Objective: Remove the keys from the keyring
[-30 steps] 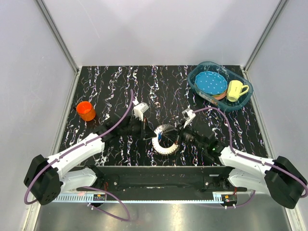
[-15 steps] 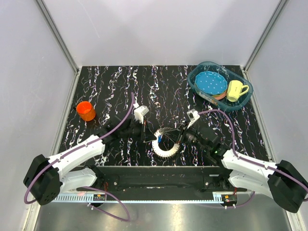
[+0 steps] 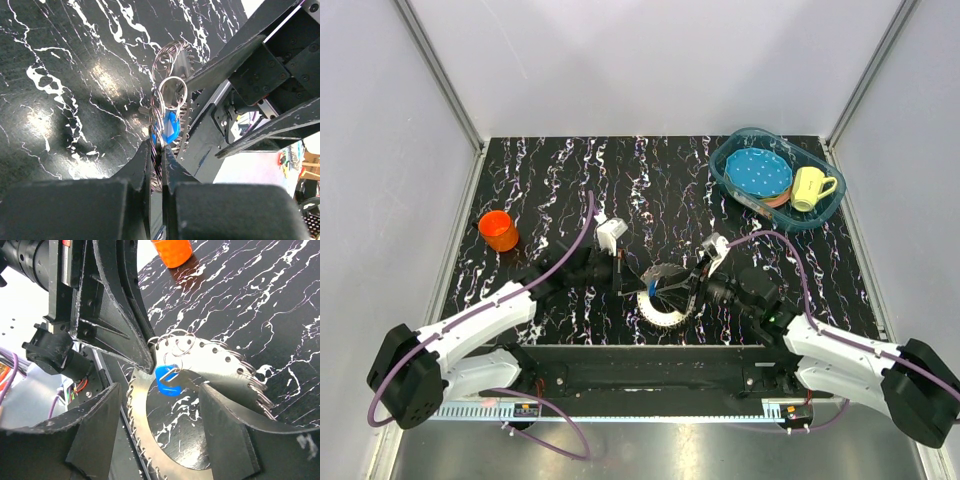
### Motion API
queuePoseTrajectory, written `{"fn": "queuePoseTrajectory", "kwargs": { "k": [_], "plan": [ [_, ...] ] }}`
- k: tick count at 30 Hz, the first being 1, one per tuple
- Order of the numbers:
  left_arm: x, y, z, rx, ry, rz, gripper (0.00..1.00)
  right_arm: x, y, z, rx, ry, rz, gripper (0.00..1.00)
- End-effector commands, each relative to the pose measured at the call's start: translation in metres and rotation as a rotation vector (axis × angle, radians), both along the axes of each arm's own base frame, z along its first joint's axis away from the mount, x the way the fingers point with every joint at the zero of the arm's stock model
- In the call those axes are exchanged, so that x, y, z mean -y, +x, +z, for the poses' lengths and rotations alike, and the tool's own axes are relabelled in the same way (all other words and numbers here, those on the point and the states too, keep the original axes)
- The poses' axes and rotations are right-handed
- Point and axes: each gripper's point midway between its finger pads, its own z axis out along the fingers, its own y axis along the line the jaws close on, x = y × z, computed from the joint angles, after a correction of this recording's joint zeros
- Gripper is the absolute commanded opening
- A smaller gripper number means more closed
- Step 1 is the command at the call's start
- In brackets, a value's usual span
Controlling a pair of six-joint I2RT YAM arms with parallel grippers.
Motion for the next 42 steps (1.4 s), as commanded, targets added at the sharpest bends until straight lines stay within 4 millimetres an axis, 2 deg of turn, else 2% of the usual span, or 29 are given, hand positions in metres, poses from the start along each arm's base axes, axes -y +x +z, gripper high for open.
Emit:
{"fn": "queuePoseTrajectory", "kwargs": {
  "k": [1, 7, 14, 18, 21, 22, 24, 25, 26, 27, 30, 31, 35, 42],
  "plan": [
    [0.017, 0.003, 0.058, 0.088, -0.164, -0.037, 0.00, -0.007, 0.007, 0.030, 0.139, 0.026, 0.007, 0.69],
    [0.015, 0.003, 0.065, 0.099, -0.177, -0.020, 0.00, -0.016, 0.011, 0.030, 0.112, 0.051, 0.019, 0.70],
    [0.016, 0.005, 0.060, 0.090, -0.172, -0.014, 0.00, -0.027, 0.019, 0.024, 0.072, 0.069, 0.025, 0.68],
    [0.015, 0.004, 0.059, 0.083, -0.174, -0.008, 0.00, -0.030, 0.025, 0.024, 0.054, 0.071, 0.005, 0.61],
    [0.012, 0.006, 0.058, 0.095, -0.159, 0.006, 0.00, -0.030, 0.027, 0.025, 0.044, 0.076, -0.005, 0.43],
    [0.011, 0.007, 0.055, 0.094, -0.147, 0.011, 0.00, -0.030, 0.027, 0.025, 0.034, 0.080, -0.012, 0.29],
    [0.008, 0.011, 0.051, 0.105, -0.116, 0.031, 0.00, -0.027, 0.031, 0.028, 0.022, 0.085, -0.039, 0.15],
    [0.005, 0.011, 0.043, 0.086, -0.085, 0.040, 0.00, -0.026, 0.030, 0.024, 0.007, 0.068, -0.041, 0.09],
    [0.005, 0.012, 0.045, 0.091, -0.074, 0.038, 0.00, -0.025, 0.030, 0.027, 0.008, 0.072, -0.046, 0.02],
    [0.002, 0.012, 0.036, 0.077, -0.034, 0.035, 0.00, -0.023, 0.030, 0.022, -0.009, 0.056, -0.057, 0.00],
    [-0.005, 0.015, 0.024, 0.076, 0.036, 0.062, 0.00, -0.018, 0.032, 0.033, -0.021, 0.063, -0.091, 0.00],
    [-0.007, 0.015, 0.022, 0.078, 0.048, 0.065, 0.00, -0.015, 0.032, 0.029, -0.041, 0.039, -0.101, 0.00],
    [-0.007, 0.015, 0.018, 0.082, 0.075, 0.044, 0.00, -0.006, 0.039, 0.040, -0.017, 0.031, -0.162, 0.00],
    [-0.009, 0.022, 0.015, 0.104, 0.104, 0.073, 0.00, -0.008, 0.044, 0.047, -0.017, -0.053, -0.162, 0.00]
  ]
}}
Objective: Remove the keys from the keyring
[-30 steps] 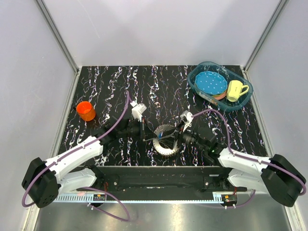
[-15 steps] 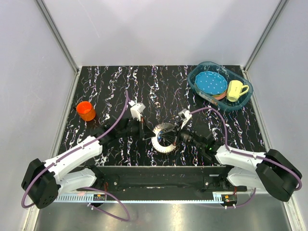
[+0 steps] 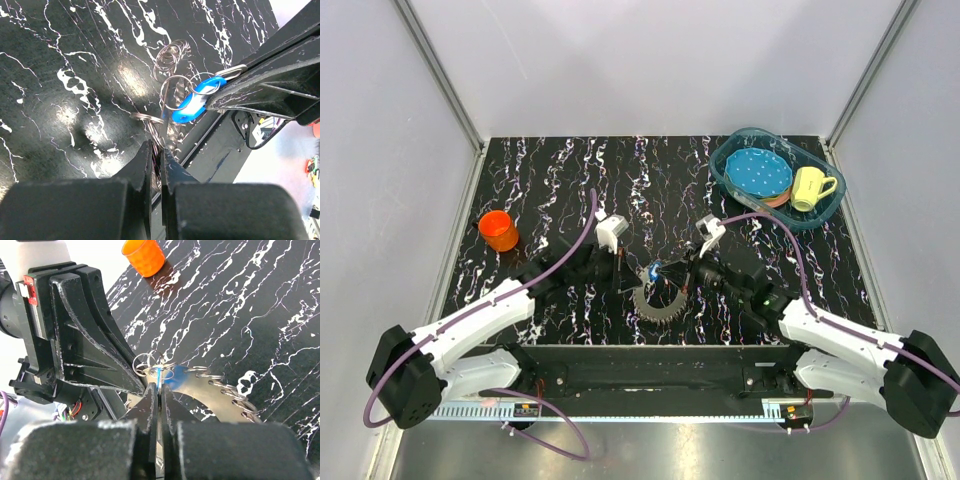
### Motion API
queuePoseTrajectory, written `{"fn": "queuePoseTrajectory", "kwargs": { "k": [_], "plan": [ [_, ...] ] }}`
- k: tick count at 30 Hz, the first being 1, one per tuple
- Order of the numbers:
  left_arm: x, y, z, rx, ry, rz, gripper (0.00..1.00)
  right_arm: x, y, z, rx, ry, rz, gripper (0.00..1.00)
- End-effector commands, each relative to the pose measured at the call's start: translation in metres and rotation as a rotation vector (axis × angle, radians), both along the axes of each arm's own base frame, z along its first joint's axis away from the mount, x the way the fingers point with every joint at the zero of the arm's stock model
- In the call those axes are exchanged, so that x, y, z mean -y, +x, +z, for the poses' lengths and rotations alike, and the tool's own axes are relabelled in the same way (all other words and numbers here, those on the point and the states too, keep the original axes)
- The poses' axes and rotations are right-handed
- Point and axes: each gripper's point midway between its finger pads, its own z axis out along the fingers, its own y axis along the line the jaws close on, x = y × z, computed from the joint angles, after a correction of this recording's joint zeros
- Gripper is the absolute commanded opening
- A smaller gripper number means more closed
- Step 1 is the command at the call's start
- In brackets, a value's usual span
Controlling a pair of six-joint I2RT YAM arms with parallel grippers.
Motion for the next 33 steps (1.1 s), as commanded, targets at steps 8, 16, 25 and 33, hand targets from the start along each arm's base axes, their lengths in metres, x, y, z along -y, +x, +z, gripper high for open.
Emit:
{"fn": "queuePoseTrajectory", "kwargs": {
  "k": [8, 16, 25, 33],
  "plan": [
    [-0.001, 0.008, 0.018, 0.064, -0.041, 0.033, 0.10, 0.001, 0.011, 0.055, 0.251, -0.059, 0.021, 0.00],
    [-0.012, 0.008, 0.035, 0.019, -0.153, 0.027, 0.55, -0.009, 0.021, 0.077, 0.601, -0.324, 0.184, 0.00],
    [-0.052, 0.019, 0.093, 0.293, 0.006, 0.084, 0.65, -0.004, 0.031, 0.106, 0.909, -0.485, 0.225, 0.00],
    [-0.036, -0.011, 0.135, 0.486, -0.141, -0.147, 0.64, -0.007, 0.002, 0.127, 1.003, -0.359, 0.298, 0.00]
  ]
}}
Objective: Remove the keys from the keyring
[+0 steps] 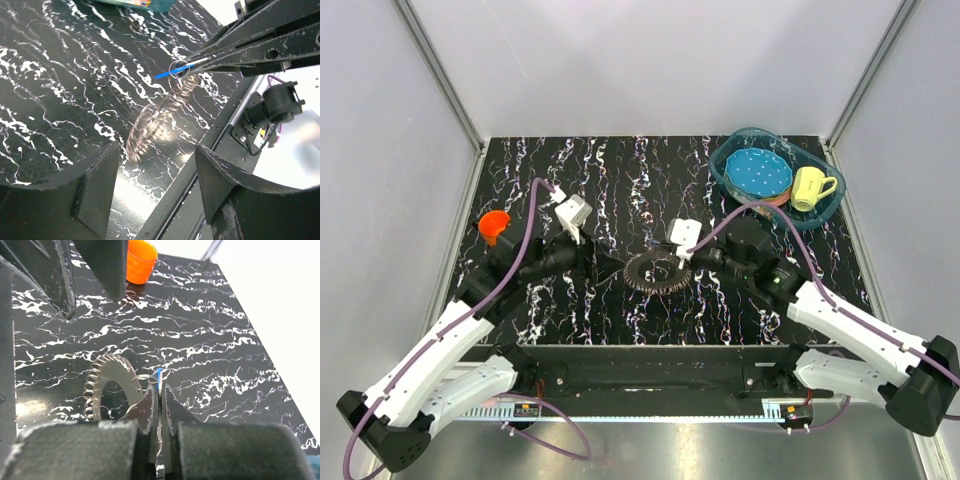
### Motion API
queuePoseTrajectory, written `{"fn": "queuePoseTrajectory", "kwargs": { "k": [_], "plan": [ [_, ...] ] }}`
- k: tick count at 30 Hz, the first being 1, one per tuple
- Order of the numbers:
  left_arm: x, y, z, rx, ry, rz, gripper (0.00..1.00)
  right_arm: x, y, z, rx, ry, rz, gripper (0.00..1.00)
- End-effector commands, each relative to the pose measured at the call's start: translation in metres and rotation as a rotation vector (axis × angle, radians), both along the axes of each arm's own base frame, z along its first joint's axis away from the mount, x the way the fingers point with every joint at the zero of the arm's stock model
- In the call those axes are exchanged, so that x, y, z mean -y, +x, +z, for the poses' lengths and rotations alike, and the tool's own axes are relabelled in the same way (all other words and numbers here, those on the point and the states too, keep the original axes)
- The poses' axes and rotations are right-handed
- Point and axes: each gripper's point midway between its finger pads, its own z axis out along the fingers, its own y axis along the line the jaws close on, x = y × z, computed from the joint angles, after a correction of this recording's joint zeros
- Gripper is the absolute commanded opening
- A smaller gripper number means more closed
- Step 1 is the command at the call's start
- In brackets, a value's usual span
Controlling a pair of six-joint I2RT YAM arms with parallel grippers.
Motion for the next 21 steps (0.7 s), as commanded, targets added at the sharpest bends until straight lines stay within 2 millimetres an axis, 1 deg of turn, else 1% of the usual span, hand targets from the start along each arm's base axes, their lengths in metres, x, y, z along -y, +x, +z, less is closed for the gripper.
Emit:
{"fn": "queuePoseTrajectory", "kwargs": {
  "k": [1, 3, 5, 6, 8, 11, 15, 21],
  "plan": [
    [0.011, -0.018, 0.029, 0.151, -0.062, -0.163, 0.63, -0.002, -0.023, 0.056, 0.131, 0.155, 0.107, 0.00],
    [0.014, -0.022, 0.033, 0.153, -0.083, -0.185, 0.62, -0.001, -0.033, 0.063, 0.133, 0.189, 0.141, 0.00],
    [0.018, -0.027, 0.039, 0.161, -0.116, -0.223, 0.60, -0.001, -0.039, 0.070, 0.126, 0.222, 0.155, 0.00],
    [0.020, -0.029, 0.044, 0.158, -0.137, -0.232, 0.60, -0.001, -0.042, 0.070, 0.122, 0.232, 0.165, 0.00],
    [0.023, -0.031, 0.048, 0.157, -0.147, -0.235, 0.57, 0.001, -0.046, 0.078, 0.118, 0.270, 0.174, 0.00],
    [0.026, -0.034, 0.056, 0.172, -0.158, -0.240, 0.56, 0.001, -0.051, 0.082, 0.101, 0.307, 0.184, 0.00],
    [0.027, -0.033, 0.070, 0.196, -0.174, -0.221, 0.52, 0.002, -0.051, 0.078, 0.076, 0.318, 0.176, 0.00],
    [0.033, -0.036, 0.078, 0.198, -0.183, -0.226, 0.49, 0.005, -0.051, 0.073, 0.040, 0.324, 0.155, 0.00]
  ]
}}
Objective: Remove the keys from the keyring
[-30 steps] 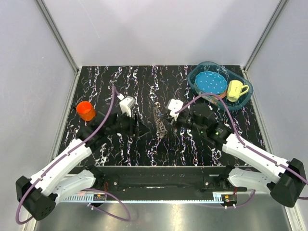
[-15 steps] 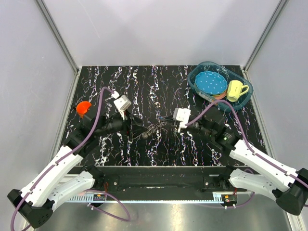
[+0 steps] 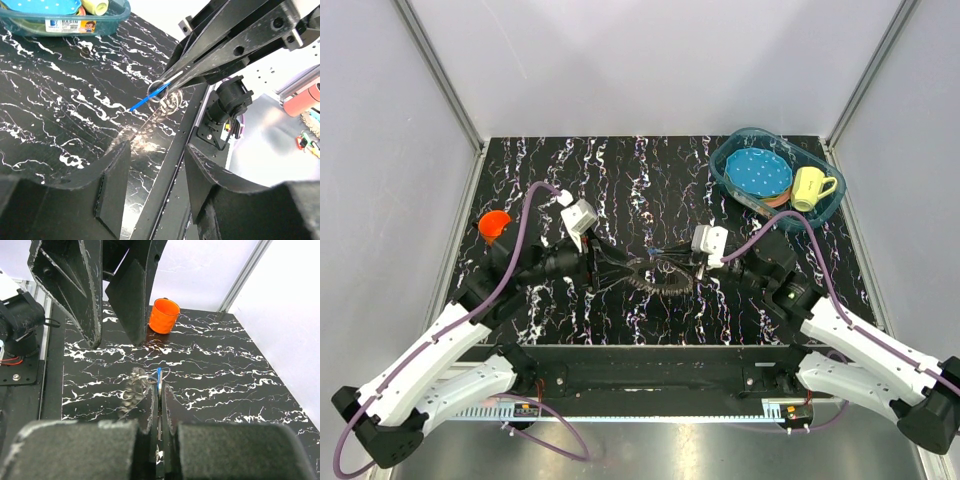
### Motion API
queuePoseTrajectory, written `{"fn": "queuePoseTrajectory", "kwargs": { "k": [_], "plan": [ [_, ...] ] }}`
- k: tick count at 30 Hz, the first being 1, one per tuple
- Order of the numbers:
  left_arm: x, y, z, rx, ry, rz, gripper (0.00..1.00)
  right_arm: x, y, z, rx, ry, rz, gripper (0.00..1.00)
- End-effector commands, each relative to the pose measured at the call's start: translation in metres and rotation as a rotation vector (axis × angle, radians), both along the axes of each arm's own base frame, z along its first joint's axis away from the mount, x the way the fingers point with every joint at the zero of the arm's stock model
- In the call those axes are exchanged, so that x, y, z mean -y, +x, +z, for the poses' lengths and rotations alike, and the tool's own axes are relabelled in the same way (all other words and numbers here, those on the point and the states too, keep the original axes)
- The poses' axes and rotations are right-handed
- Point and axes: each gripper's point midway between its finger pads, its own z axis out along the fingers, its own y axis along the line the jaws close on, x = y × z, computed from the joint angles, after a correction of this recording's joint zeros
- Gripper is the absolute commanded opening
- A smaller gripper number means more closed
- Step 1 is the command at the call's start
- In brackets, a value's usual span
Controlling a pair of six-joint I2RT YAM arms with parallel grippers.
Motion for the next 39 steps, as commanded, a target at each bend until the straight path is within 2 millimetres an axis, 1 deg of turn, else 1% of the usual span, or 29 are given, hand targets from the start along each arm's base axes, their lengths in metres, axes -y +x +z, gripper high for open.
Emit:
{"fn": "queuePoseTrajectory", "kwargs": {
  "k": [1, 6, 11, 20, 29, 32, 34, 39],
  "plan": [
    [0.008, 0.001, 0.038, 0.076, -0.073, 0.001, 0.49, 0.005, -0.004, 0.028, 0.036, 0.095, -0.005, 0.00],
    [0.021, 0.001, 0.040, 0.061, -0.060, -0.013, 0.46, 0.006, -0.001, 0.026, 0.004, 0.096, -0.027, 0.00],
    [0.029, 0.009, 0.030, 0.058, -0.023, -0.001, 0.44, 0.006, -0.001, 0.026, -0.016, 0.100, -0.028, 0.00],
    [0.035, 0.015, 0.020, 0.058, -0.008, 0.005, 0.41, 0.007, -0.003, 0.027, -0.022, 0.107, -0.027, 0.00],
    [0.040, 0.018, 0.020, 0.064, -0.014, -0.003, 0.38, 0.008, -0.005, 0.029, -0.028, 0.113, -0.026, 0.00],
    [0.041, 0.019, 0.020, 0.064, -0.015, -0.001, 0.37, 0.008, -0.004, 0.026, -0.036, 0.109, -0.029, 0.00],
    [0.042, 0.020, 0.019, 0.066, -0.014, 0.002, 0.37, 0.008, -0.005, 0.028, -0.035, 0.114, -0.027, 0.00],
    [0.044, 0.022, 0.014, 0.066, -0.003, 0.002, 0.37, 0.008, -0.005, 0.028, -0.049, 0.117, -0.027, 0.00]
  ]
}}
